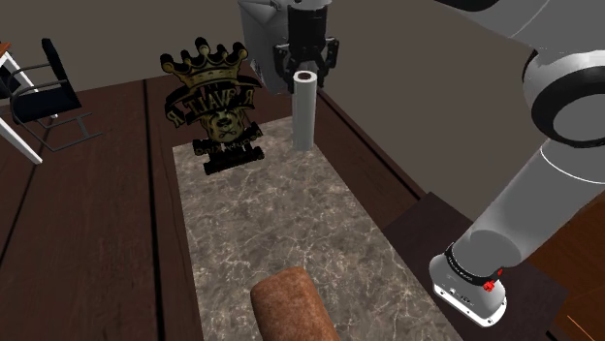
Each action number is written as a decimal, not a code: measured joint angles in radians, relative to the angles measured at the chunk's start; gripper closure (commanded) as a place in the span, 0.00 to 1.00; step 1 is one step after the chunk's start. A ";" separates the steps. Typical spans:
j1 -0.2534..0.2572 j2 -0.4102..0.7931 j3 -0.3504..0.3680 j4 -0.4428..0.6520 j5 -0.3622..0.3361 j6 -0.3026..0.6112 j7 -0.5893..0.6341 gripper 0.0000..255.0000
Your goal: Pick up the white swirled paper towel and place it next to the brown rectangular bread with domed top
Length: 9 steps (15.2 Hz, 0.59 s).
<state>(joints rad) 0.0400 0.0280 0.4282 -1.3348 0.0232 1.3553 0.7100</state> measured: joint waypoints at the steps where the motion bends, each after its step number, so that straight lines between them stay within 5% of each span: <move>1: 0.005 -0.028 0.006 -0.031 0.012 0.006 0.013 1.00; 9: 0.053 -0.238 0.047 -0.239 0.109 0.031 0.110 1.00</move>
<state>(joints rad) 0.0927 -0.2101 0.4754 -1.5736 0.1321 1.3859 0.8199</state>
